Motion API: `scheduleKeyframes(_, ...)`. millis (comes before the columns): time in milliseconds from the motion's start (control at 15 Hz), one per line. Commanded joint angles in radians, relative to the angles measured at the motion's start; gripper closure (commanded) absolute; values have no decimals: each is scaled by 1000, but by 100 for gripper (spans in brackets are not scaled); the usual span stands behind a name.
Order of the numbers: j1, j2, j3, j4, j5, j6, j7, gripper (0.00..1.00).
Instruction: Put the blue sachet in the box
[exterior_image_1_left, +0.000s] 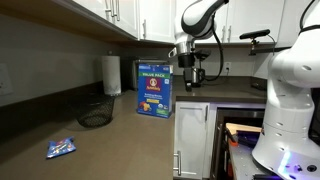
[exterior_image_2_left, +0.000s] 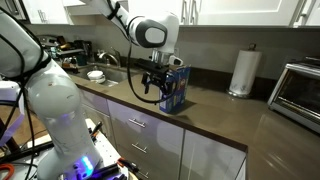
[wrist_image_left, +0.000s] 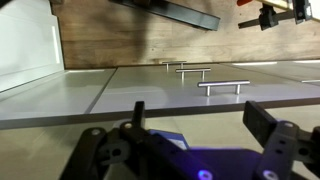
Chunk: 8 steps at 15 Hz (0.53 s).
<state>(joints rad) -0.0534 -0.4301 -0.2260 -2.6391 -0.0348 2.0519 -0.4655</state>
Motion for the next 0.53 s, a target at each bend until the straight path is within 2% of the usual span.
scheduleKeyframes(0, 25, -125, 39, -95, 45, -1, 21, 0)
scheduleKeyframes(267, 105, -191, 78, -146, 91, -11, -1, 0)
scheduleKeyframes(467, 193, -173, 119, -134, 127, -4, -3, 0)
